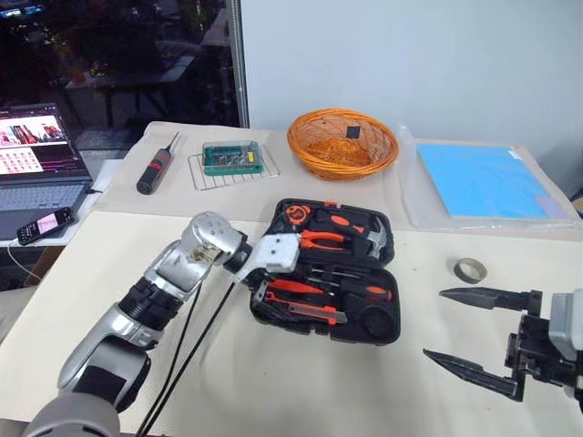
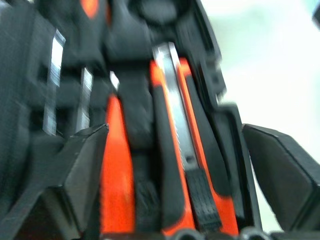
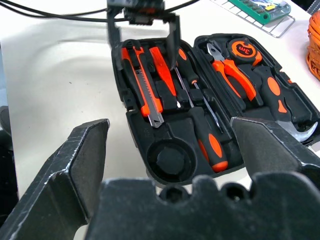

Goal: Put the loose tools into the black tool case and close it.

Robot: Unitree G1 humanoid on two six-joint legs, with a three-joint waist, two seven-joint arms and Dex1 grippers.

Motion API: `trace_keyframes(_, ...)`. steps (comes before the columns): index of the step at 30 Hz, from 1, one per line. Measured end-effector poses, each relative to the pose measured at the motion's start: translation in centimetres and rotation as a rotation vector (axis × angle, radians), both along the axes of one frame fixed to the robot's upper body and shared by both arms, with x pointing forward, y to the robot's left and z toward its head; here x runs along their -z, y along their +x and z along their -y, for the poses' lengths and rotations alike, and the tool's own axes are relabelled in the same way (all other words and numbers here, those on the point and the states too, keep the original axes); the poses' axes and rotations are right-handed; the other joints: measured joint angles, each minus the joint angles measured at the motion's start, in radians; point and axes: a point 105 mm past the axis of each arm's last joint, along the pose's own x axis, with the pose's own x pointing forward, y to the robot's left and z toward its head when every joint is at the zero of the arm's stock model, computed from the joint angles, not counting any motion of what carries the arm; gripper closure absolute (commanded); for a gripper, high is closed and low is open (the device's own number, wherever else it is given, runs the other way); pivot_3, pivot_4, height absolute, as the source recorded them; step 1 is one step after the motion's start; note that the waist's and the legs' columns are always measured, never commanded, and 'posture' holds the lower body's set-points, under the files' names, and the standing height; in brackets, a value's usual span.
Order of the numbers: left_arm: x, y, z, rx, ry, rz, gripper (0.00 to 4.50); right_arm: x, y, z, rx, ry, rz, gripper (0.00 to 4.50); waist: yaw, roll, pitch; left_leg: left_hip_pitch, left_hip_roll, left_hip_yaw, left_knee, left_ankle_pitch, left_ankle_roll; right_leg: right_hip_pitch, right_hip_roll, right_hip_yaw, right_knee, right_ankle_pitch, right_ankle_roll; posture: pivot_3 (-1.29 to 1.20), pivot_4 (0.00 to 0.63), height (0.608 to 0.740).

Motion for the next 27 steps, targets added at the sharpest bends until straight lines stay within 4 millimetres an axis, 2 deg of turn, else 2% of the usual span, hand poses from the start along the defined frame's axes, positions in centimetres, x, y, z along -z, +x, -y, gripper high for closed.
trace_keyframes(3, -2.1, 0.5, -1.8, -0.13, -0.136, -0.082, 1.93, 0.0, 0.1, 0.0, 0.006, 0.004, 0.001, 0.0, -0.012, 0.0, 0.0, 0.001, 0.0, -0.001, 0.0, 0.001, -0.001, 0.0, 0.0, 0.0, 0.001, -0.002, 0.01, 0.0, 0.15, 0.74)
trace_keyframes(5, -1.5, 0.2, -2.9, -0.185, -0.14, -0.098, 2.63, 0.0, 0.2, -0.1, 0.012, 0.008, 0.005, 0.0, -0.016, 0.0, 0.0, 0.004, 0.0, -0.001, -0.001, 0.001, -0.001, 0.003, 0.0, 0.0, 0.001, -0.002, 0.009, 0.0, 0.15, 0.74)
trace_keyframes(7, 0.5, -0.6, -3.8, -0.238, -0.114, -0.143, 3.38, 0.0, 0.3, -0.1, 0.016, 0.011, 0.006, 0.0, -0.018, 0.0, 0.0, 0.005, 0.0, -0.001, -0.001, 0.0, -0.001, 0.003, -0.001, 0.001, 0.001, -0.001, 0.008, 0.0, 0.15, 0.74)
trace_keyframes(8, 1.1, -0.8, -4.0, -0.252, -0.105, -0.157, 3.58, 0.1, 0.3, -0.1, 0.016, 0.012, 0.005, 0.0, -0.018, -0.001, 0.0, 0.005, 0.0, -0.001, -0.001, 0.001, -0.001, 0.003, -0.001, 0.001, 0.001, -0.001, 0.007, 0.0, 0.15, 0.74)
trace_keyframes(10, 1.7, -1.2, -4.5, -0.27, -0.076, -0.145, 4.4, 0.1, 0.3, -0.2, 0.014, 0.013, 0.005, 0.0, -0.015, -0.001, 0.001, 0.005, 0.0, -0.001, -0.001, 0.001, -0.001, 0.003, -0.002, 0.0, 0.001, -0.004, 0.002, 0.0, 0.15, 0.74)
trace_keyframes(14, 3.7, -1.4, -4.5, -0.278, 0.046, -0.083, 4.49, 0.0, 0.4, -0.3, 0.006, 0.013, 0.006, 0.0, -0.006, -0.001, 0.0, 0.006, 0.0, 0.0, -0.001, 0.0, -0.003, 0.004, -0.003, 0.001, 0.0, -0.002, -0.001, 0.0, 0.15, 0.74)
trace_keyframes(21, 4.7, -1.2, -1.4, -0.171, 0.127, 0.084, 4.49, -0.1, 0.4, -0.5, -0.008, 0.01, -0.001, 0.0, 0.012, 0.007, -0.006, 0.01, -0.001, 0.0, -0.002, -0.001, -0.003, 0.006, -0.004, 0.002, -0.001, -0.001, -0.003, 0.0, 0.15, 0.74)
trace_keyframes(27, 5.2, -0.8, -0.4, -0.157, 0.136, 0.102, 4.49, 0.2, -0.1, -0.7, -0.017, 0.02, -0.035, 0.0, 0.017, 0.011, -0.016, 0.012, -0.001, 0.0, -0.001, -0.001, -0.002, 0.007, -0.004, 0.002, -0.002, -0.005, 0.004, 0.0, 0.15, 0.74)
